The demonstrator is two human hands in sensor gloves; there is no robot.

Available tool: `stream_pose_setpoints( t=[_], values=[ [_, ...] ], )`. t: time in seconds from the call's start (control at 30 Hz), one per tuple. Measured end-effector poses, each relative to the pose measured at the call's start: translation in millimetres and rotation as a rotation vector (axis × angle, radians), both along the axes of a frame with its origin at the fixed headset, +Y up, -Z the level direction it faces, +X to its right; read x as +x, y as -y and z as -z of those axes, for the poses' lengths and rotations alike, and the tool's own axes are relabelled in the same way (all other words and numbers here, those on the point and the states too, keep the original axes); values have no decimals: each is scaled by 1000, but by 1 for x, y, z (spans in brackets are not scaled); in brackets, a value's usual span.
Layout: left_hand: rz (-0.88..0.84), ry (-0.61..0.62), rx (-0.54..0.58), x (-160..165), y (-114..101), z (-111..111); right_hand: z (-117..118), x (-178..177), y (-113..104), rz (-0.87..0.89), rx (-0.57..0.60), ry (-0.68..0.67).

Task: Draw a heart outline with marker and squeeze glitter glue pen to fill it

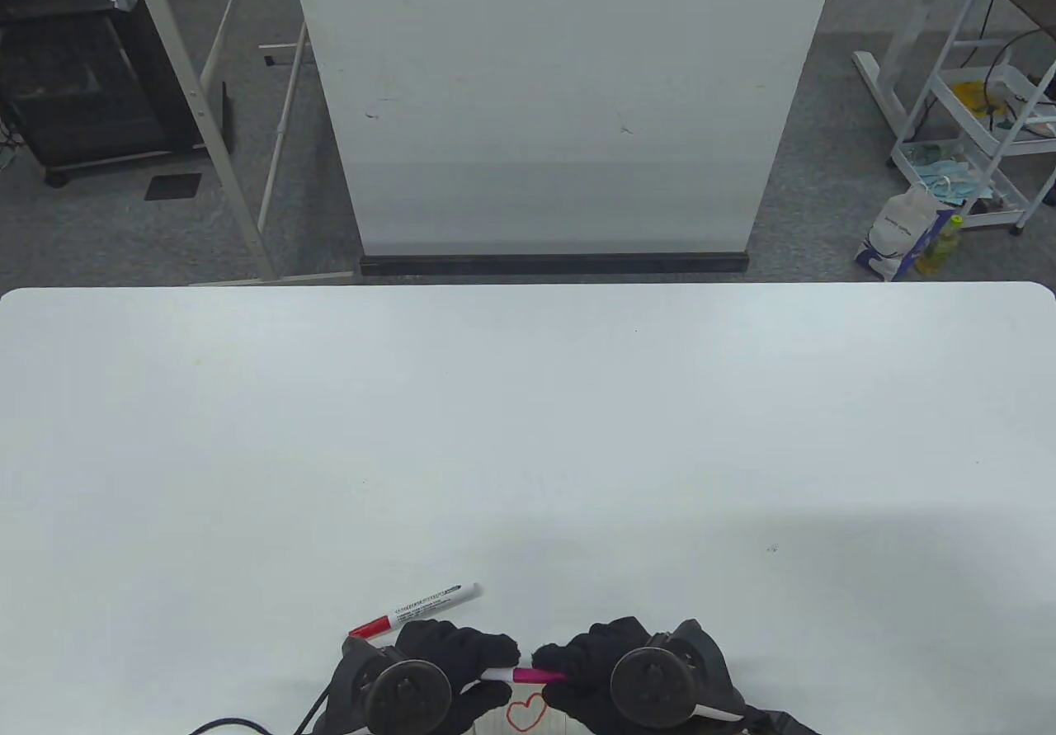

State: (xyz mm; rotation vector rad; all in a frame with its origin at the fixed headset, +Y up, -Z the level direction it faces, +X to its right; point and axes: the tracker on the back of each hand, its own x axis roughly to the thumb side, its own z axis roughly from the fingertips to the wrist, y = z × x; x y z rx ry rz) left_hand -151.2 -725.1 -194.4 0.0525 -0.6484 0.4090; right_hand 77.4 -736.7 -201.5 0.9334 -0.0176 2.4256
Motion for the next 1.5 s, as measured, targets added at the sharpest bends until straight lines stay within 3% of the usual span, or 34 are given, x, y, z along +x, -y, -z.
stream_pose_setpoints(
  t=[0.17,0.33,0.6,0.87,1.1,1.37,1.5],
  values=[
    [-5,70,-59,3,6,0,0,-1,0,5,-5,6],
    [-16,47,-65,2,6,3,0,-1,0,4,-10,7],
    [-19,3,25,2,0,0,1,0,1,15,-32,2],
    [-35,23,-74,-1,8,6,2,1,0,17,-28,12],
    [-3,-11,10,3,3,1,1,0,1,20,-45,2],
    [35,-75,-45,-8,1,8,4,6,-3,28,-20,32],
    [141,-77,-83,-6,5,9,5,8,-5,12,-8,43]
  ],
)
